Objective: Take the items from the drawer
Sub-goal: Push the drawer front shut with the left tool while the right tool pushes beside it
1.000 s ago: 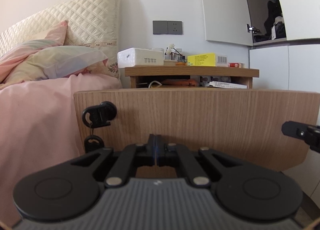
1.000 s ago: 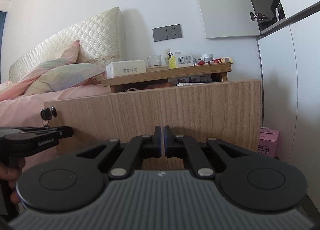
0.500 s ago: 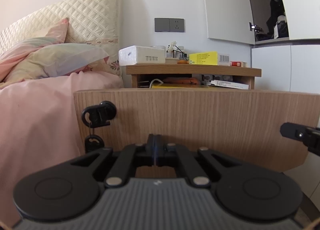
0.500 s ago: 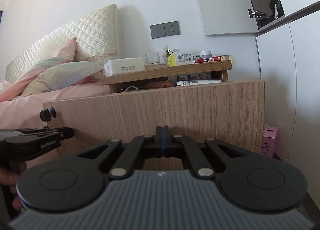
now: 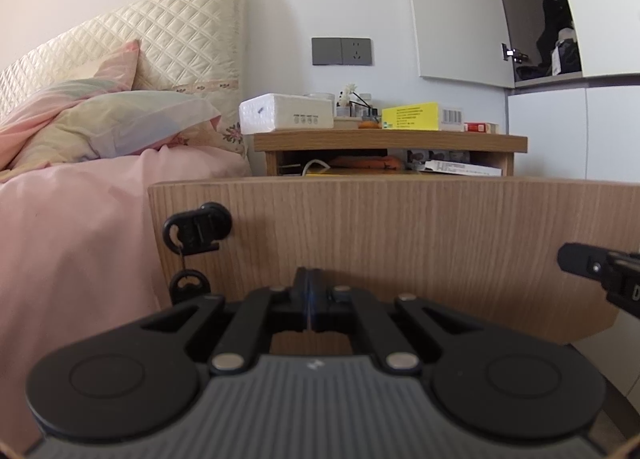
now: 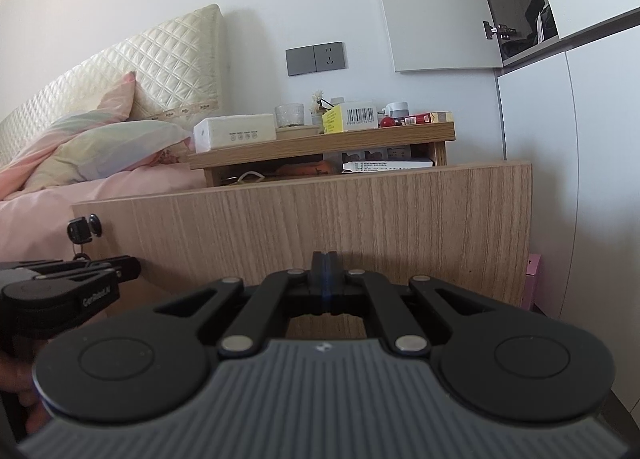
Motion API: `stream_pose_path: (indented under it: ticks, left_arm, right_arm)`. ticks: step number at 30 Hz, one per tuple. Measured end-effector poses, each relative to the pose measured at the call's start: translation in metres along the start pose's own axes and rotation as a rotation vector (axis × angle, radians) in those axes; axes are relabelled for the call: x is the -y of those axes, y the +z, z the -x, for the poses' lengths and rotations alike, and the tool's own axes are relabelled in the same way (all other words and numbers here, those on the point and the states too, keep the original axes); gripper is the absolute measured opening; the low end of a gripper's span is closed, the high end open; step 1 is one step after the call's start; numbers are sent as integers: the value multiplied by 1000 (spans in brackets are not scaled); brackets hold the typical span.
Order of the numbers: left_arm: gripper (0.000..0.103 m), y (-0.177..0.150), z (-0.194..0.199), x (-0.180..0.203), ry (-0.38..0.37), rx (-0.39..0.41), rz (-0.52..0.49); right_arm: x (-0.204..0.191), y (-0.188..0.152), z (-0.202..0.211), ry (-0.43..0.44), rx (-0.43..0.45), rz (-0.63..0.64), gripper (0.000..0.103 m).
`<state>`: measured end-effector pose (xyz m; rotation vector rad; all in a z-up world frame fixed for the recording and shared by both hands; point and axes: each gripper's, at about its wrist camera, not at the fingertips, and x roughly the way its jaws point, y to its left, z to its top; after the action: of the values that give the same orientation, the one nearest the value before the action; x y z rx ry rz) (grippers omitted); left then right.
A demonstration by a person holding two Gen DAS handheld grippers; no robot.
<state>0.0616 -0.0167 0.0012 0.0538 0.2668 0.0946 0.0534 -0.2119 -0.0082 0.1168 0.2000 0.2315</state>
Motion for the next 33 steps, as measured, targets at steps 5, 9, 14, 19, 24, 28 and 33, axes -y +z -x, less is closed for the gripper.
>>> stream_pose_path:
  ticks: [5, 9, 14, 19, 24, 28, 33]
  left_arm:
    - [1, 4, -11, 2, -42, -10, 7]
    - [3, 10, -33, 4, -53, -25, 24]
    - [4, 12, -53, 8, -57, -20, 15]
    - [4, 17, -73, 11, -65, -22, 10]
    - [5, 23, -94, 16, -66, -24, -28]
    - [5, 23, -108, 18, -63, -9, -45]
    - [5, 26, -126, 20, -65, -4, -35]
  right_arm:
    - [13, 6, -15, -12, -13, -57, 0]
    - [25, 10, -36, 4, -30, -75, 0]
    - [31, 13, -55, 9, -22, -35, 0]
    - [36, 17, -73, 12, -22, -16, 0]
    - [45, 20, -91, 8, -12, -11, 1]
    - [56, 17, -104, 4, -7, 5, 0]
    - [61, 19, -121, 6, -7, 15, 1]
